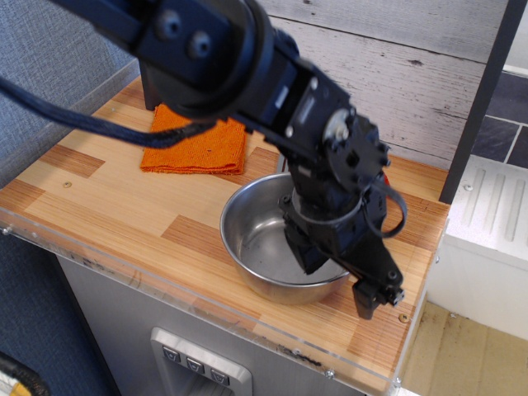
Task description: Pick up the pot and place it in front of the red strawberry
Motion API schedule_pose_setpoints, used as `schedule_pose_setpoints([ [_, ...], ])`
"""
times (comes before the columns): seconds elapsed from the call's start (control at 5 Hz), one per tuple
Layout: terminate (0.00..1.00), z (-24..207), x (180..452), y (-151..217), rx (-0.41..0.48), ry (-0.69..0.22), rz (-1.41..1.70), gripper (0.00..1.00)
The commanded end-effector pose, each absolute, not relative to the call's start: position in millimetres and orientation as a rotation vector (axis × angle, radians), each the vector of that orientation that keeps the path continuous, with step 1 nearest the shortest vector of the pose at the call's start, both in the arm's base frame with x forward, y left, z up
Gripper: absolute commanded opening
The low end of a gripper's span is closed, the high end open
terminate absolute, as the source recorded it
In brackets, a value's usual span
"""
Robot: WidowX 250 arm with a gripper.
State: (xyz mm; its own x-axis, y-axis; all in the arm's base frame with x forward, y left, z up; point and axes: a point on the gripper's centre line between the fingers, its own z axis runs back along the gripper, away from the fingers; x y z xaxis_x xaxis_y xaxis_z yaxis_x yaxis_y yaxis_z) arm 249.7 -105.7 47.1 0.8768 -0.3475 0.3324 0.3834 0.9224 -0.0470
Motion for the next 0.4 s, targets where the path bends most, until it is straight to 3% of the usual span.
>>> schedule_pose_setpoints([
  [0.0, 0.00, 111.6, 247.4, -82.2, -0.122, -0.452, -0.251, 1.00],
  [0.2, 0.00, 137.8, 241.8, -68.0, -0.124, -0.517, -0.204, 1.00],
])
